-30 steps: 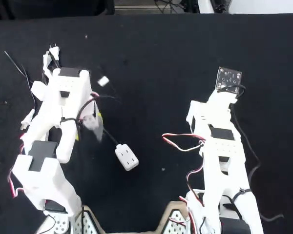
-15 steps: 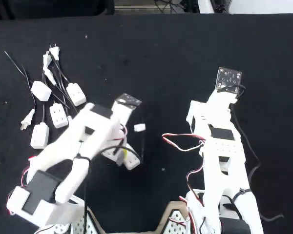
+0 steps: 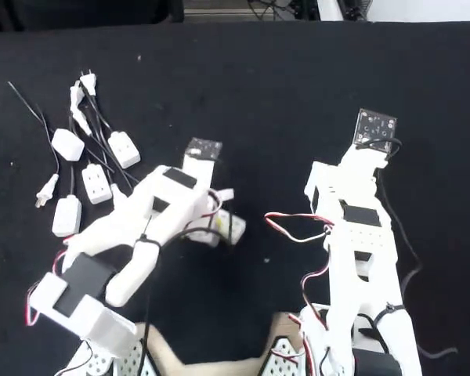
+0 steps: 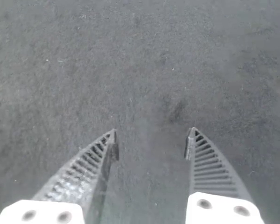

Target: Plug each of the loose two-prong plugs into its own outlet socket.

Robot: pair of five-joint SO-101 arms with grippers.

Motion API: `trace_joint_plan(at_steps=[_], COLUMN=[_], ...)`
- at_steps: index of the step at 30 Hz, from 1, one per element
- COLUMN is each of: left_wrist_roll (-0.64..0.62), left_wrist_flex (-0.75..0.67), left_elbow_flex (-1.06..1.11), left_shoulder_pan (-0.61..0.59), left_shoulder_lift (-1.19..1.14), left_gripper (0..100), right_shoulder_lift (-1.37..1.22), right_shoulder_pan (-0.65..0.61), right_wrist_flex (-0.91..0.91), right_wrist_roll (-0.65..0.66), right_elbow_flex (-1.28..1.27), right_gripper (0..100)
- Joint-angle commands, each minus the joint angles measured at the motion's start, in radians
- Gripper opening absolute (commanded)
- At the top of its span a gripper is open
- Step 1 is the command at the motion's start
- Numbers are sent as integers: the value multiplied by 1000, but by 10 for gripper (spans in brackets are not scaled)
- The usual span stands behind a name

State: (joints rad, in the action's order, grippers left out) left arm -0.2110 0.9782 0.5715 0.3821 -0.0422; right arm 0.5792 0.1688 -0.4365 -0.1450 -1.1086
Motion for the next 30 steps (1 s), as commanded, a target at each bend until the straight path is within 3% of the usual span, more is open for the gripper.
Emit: trace_joint_plan(at_steps=[1,6,12,20,22,26,30], left_wrist_roll=[-160,-172,-112,6,6,5,6], left_wrist_flex=[-114,-175,-11,201,193,38,-6], left_elbow_flex=[-191,-248,-291,-400,-407,-328,-280], left_shoulder_pan=[27,42,27,-93,-136,-151,-61], left_shoulder_lift=[-31,-101,-52,60,68,-18,-75], left_gripper=[236,236,236,236,236,234,231], right_shoulder_lift=[-1,-1,-1,-1,-1,-1,-1], right_shoulder_pan=[14,14,12,12,12,12,12], right_wrist_flex=[25,25,26,26,26,26,26], right_wrist_roll=[-8,-8,-8,-8,-8,-8,-8], right_elbow_flex=[68,67,68,68,68,68,65], right_gripper=[230,230,230,230,230,230,230])
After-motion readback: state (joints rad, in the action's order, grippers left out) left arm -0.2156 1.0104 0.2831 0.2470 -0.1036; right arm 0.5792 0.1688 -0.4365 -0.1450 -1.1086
